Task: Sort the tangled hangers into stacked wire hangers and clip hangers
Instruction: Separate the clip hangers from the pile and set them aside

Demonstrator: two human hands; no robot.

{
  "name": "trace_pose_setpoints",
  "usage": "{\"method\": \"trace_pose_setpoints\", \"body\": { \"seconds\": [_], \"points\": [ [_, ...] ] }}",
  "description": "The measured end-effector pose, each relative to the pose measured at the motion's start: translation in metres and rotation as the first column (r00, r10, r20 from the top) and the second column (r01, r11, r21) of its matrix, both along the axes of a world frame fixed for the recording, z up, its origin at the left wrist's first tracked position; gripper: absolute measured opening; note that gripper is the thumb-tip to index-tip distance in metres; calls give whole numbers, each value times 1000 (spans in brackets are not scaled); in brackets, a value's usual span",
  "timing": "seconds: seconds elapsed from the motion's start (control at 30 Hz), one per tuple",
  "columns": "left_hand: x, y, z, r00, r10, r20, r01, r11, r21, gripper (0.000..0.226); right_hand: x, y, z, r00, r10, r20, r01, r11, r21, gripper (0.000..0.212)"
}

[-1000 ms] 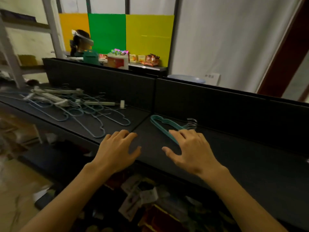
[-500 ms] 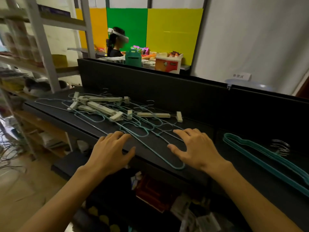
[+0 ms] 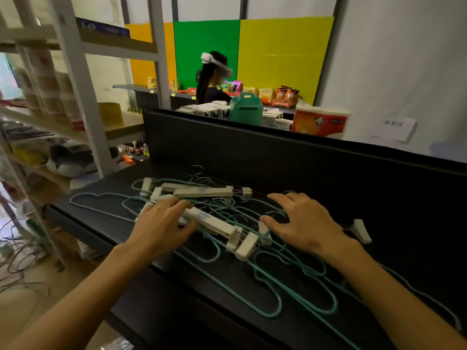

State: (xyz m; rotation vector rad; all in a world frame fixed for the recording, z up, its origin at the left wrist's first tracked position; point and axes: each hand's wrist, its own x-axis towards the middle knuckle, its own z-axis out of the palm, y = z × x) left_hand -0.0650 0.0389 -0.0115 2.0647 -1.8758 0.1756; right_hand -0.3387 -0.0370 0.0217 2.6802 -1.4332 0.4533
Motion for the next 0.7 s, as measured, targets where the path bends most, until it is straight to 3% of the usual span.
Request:
{"method": "trace_pose_setpoints", "body": {
  "seconds": [0.27,0.37,0.5,0.7],
  "points": [
    [65,-86,9,984,-180,-5,180,983,33,43,47,-9,6,978,-208,-25,207,977,-45,68],
    [80,-113,13,961,-277,3,274,952,138,44,65,1,5,951,-310,-16,310,951,-21,67],
    [92,-135,8,918,-378,-122,397,868,300,48,89,23,1,923,-384,-14,385,923,17,63],
    [90,-148,5,886,-452,-100,462,850,254,43,100,66,-10,886,-462,-44,464,881,95,59]
  ]
}}
